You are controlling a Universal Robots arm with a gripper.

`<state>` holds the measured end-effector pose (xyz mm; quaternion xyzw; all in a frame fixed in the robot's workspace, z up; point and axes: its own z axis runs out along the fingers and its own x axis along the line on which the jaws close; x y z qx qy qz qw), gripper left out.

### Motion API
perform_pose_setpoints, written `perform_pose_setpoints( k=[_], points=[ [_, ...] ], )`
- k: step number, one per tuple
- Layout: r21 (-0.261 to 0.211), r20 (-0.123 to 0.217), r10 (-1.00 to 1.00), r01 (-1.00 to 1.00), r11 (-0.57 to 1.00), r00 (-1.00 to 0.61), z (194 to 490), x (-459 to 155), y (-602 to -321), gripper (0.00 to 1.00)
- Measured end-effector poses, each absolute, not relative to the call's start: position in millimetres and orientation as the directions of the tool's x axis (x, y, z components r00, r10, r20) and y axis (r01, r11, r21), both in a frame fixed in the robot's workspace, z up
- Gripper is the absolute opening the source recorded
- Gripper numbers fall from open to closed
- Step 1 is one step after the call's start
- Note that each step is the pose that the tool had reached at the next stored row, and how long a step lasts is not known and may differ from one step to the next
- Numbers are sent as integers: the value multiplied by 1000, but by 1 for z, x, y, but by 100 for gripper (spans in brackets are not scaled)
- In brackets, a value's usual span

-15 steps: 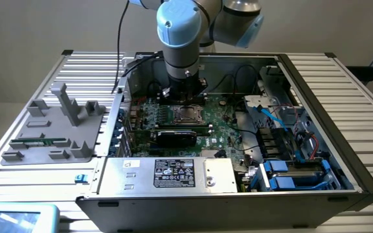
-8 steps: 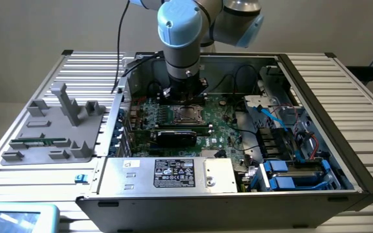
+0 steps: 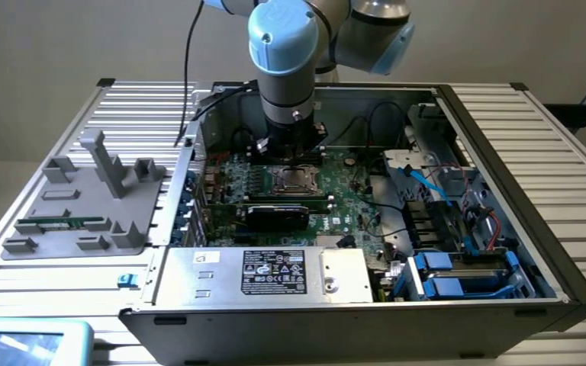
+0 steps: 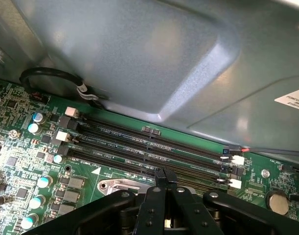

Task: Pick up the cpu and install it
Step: 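Install the first cpu locking lever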

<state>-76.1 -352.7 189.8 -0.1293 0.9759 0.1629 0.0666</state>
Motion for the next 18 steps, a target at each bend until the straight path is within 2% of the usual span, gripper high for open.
perform_pose_setpoints(
  k=[18],
  points=[
    [301, -172, -239, -282, 911, -956, 190, -71, -353, 9]
  ],
)
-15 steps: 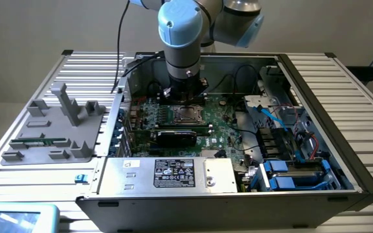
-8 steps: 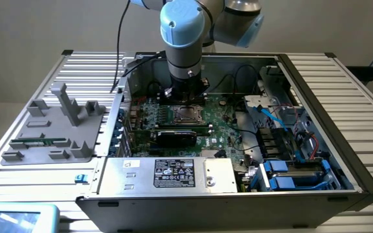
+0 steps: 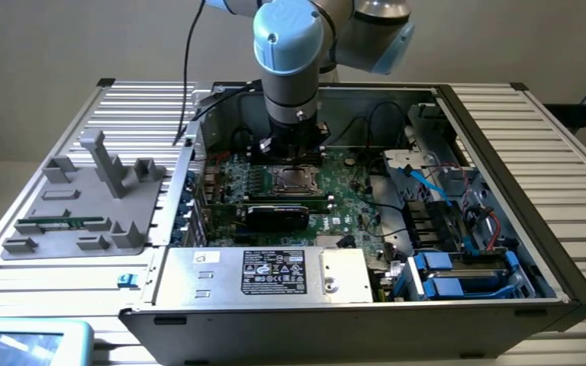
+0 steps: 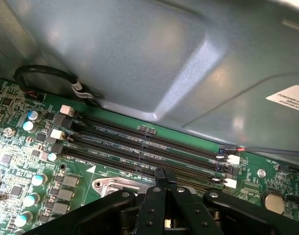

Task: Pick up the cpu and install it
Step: 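Install the first cpu locking lever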

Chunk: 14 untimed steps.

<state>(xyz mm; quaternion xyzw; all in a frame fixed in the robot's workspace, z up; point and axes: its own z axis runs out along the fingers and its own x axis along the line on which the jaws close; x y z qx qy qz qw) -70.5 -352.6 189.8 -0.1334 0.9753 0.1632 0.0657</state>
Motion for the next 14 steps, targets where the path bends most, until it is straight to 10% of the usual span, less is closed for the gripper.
perform_pose_setpoints(
  k=[14],
  points=[
    [299, -169, -250, -292, 909, -953, 190, -69, -350, 9]
  ],
)
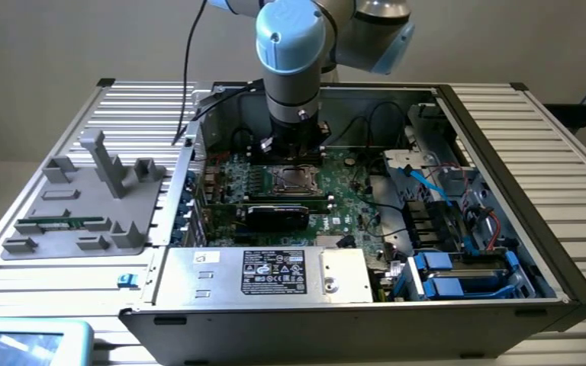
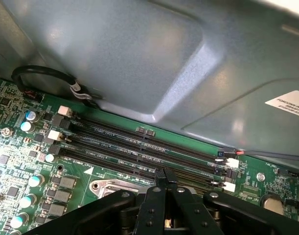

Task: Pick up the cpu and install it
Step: 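Install the first cpu locking lever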

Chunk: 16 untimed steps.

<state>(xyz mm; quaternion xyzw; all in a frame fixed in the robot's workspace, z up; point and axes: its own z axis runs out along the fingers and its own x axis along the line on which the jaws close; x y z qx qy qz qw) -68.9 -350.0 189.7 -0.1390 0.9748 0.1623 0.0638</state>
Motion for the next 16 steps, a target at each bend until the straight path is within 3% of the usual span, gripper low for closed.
perform_pose_setpoints(
  k=[16],
  points=[
    [295, -165, -253, -292, 910, -953, 190, -68, -350, 9]
  ],
)
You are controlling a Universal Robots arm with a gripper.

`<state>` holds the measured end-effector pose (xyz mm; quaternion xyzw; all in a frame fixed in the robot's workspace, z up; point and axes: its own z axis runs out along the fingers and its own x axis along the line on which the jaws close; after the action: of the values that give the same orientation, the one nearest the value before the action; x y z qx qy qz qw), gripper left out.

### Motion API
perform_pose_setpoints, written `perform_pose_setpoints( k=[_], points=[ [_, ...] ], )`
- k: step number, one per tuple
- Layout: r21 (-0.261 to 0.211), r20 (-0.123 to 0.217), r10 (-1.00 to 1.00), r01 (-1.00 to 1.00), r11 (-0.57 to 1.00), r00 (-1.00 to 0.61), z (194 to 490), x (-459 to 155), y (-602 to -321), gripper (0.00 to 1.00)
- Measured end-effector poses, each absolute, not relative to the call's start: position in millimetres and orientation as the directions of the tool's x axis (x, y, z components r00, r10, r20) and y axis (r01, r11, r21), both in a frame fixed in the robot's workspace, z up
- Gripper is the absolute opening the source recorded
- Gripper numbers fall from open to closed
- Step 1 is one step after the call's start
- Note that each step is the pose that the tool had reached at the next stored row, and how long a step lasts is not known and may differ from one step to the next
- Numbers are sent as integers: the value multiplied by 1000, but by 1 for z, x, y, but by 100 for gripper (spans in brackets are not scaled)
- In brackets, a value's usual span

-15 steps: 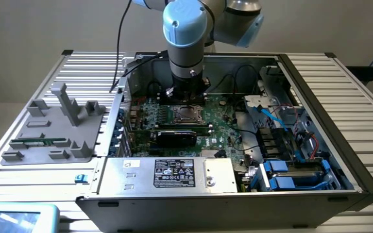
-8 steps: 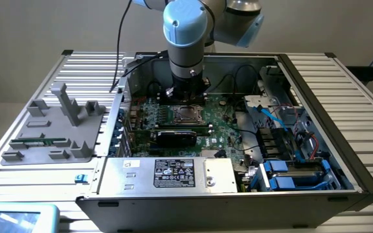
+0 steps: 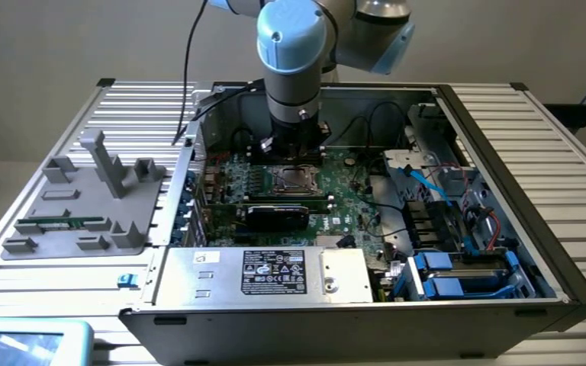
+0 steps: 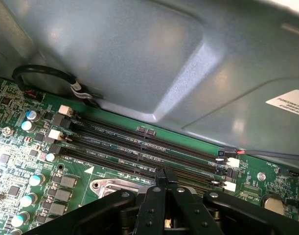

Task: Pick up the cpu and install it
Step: 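Install the first cpu locking lever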

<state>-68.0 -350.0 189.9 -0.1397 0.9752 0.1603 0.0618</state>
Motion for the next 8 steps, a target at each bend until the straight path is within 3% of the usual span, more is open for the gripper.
perform_pose_setpoints(
  k=[8],
  points=[
    [296, -164, -262, -301, 907, -951, 190, -65, -350, 9]
  ],
)
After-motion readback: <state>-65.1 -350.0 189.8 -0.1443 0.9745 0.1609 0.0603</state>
